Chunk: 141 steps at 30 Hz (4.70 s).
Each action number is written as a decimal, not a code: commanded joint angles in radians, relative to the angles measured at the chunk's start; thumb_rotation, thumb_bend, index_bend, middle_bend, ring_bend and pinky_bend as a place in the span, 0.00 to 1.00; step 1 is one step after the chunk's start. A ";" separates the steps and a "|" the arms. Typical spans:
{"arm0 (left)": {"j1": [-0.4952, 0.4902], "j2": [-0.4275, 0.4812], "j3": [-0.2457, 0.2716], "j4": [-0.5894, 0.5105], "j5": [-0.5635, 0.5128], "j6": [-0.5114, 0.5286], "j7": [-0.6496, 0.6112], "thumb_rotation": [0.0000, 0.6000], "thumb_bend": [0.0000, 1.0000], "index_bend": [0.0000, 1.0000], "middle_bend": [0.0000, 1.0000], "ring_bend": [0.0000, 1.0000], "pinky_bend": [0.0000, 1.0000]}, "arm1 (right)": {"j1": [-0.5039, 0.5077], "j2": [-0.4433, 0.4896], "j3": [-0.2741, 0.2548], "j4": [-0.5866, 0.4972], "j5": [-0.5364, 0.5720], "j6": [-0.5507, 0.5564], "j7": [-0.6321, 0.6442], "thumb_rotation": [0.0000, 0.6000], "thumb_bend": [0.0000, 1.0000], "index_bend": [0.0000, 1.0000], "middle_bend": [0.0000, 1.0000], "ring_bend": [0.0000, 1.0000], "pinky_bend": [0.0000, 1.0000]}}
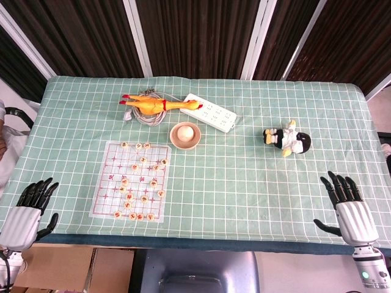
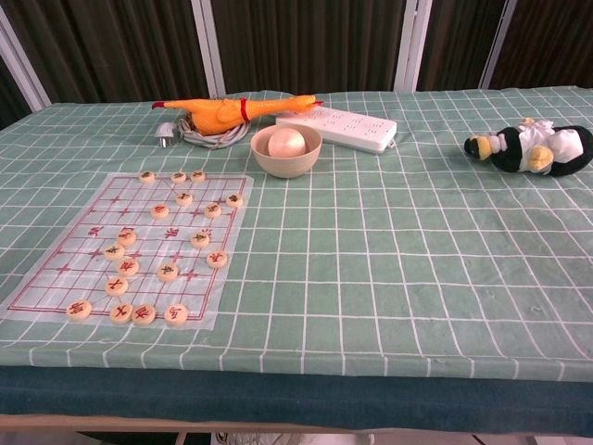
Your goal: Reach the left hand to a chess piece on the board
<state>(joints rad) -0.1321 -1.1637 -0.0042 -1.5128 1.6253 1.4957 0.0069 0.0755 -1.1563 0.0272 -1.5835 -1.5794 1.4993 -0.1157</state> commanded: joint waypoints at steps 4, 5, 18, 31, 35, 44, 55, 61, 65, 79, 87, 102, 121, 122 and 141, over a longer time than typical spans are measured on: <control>-0.020 0.008 0.020 -0.033 -0.013 -0.079 -0.010 1.00 0.43 0.00 0.00 0.00 0.09 | -0.008 0.009 -0.004 -0.007 -0.008 0.015 0.015 1.00 0.12 0.00 0.00 0.00 0.00; -0.023 0.006 0.025 -0.038 -0.007 -0.083 -0.015 1.00 0.43 0.00 0.00 0.00 0.09 | -0.010 0.010 -0.005 -0.008 -0.012 0.019 0.018 1.00 0.12 0.00 0.00 0.00 0.00; -0.096 -0.244 0.044 0.184 0.044 -0.155 -0.131 1.00 0.41 0.23 1.00 1.00 1.00 | 0.015 0.003 -0.024 0.042 -0.087 0.018 0.118 1.00 0.12 0.00 0.00 0.00 0.00; -0.120 -0.380 -0.010 0.167 -0.078 -0.214 -0.069 1.00 0.43 0.32 1.00 1.00 1.00 | 0.026 0.023 -0.040 0.031 -0.072 -0.025 0.151 1.00 0.12 0.00 0.00 0.00 0.00; -0.126 -0.417 -0.011 0.196 -0.099 -0.232 -0.047 1.00 0.44 0.33 1.00 1.00 1.00 | 0.027 0.023 -0.041 0.027 -0.065 -0.034 0.141 1.00 0.12 0.00 0.00 0.00 0.00; -0.129 -0.436 0.009 0.201 -0.106 -0.250 0.001 1.00 0.44 0.36 1.00 1.00 1.00 | 0.029 0.025 -0.048 0.017 -0.068 -0.043 0.127 1.00 0.12 0.00 0.00 0.00 0.00; -0.128 -0.466 0.011 0.244 -0.126 -0.253 0.041 1.00 0.44 0.42 1.00 1.00 1.00 | 0.025 0.026 -0.046 0.004 -0.047 -0.052 0.078 1.00 0.12 0.00 0.00 0.00 0.00; -0.128 -0.482 0.010 0.267 -0.118 -0.232 0.049 1.00 0.44 0.42 1.00 1.00 1.00 | 0.025 0.029 -0.050 -0.004 -0.051 -0.053 0.072 1.00 0.12 0.00 0.00 0.00 0.00; -0.128 -0.484 0.010 0.273 -0.123 -0.234 0.052 1.00 0.44 0.42 1.00 1.00 1.00 | 0.025 0.031 -0.052 -0.005 -0.053 -0.053 0.077 1.00 0.12 0.00 0.00 0.00 0.00; -0.134 -0.492 -0.001 0.278 -0.123 -0.218 0.038 1.00 0.43 0.56 1.00 1.00 1.00 | 0.021 0.034 -0.053 -0.003 -0.060 -0.041 0.085 1.00 0.12 0.00 0.00 0.00 0.00; -0.157 -0.493 -0.035 0.273 -0.123 -0.202 0.042 1.00 0.43 0.56 1.00 1.00 1.00 | 0.018 0.031 -0.051 0.001 -0.063 -0.032 0.081 1.00 0.12 0.00 0.00 0.00 0.00; -0.180 -0.516 -0.046 0.331 -0.155 -0.236 0.054 1.00 0.43 0.56 1.00 1.00 1.00 | 0.019 0.046 -0.053 0.000 -0.064 -0.032 0.123 1.00 0.12 0.00 0.00 0.00 0.00; -0.179 -0.507 -0.040 0.318 -0.161 -0.225 0.052 1.00 0.43 0.39 1.00 1.00 1.00 | 0.015 0.048 -0.044 -0.004 -0.050 -0.027 0.130 1.00 0.12 0.00 0.00 0.00 0.00; -0.178 -0.504 -0.039 0.314 -0.161 -0.225 0.053 1.00 0.43 0.39 1.00 1.00 1.00 | 0.015 0.048 -0.043 -0.003 -0.048 -0.027 0.131 1.00 0.12 0.00 0.00 0.00 0.00; 0.050 -0.108 0.032 -0.007 -0.017 0.218 0.058 1.00 0.41 0.11 0.18 0.14 0.31 | -0.037 0.049 -0.033 -0.025 -0.028 0.053 0.041 1.00 0.12 0.00 0.00 0.00 0.00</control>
<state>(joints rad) -0.1891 -1.4297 -0.0157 -1.4098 1.5782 1.6079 0.0371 0.0563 -1.1040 -0.0144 -1.6013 -1.6206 1.5249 -0.0369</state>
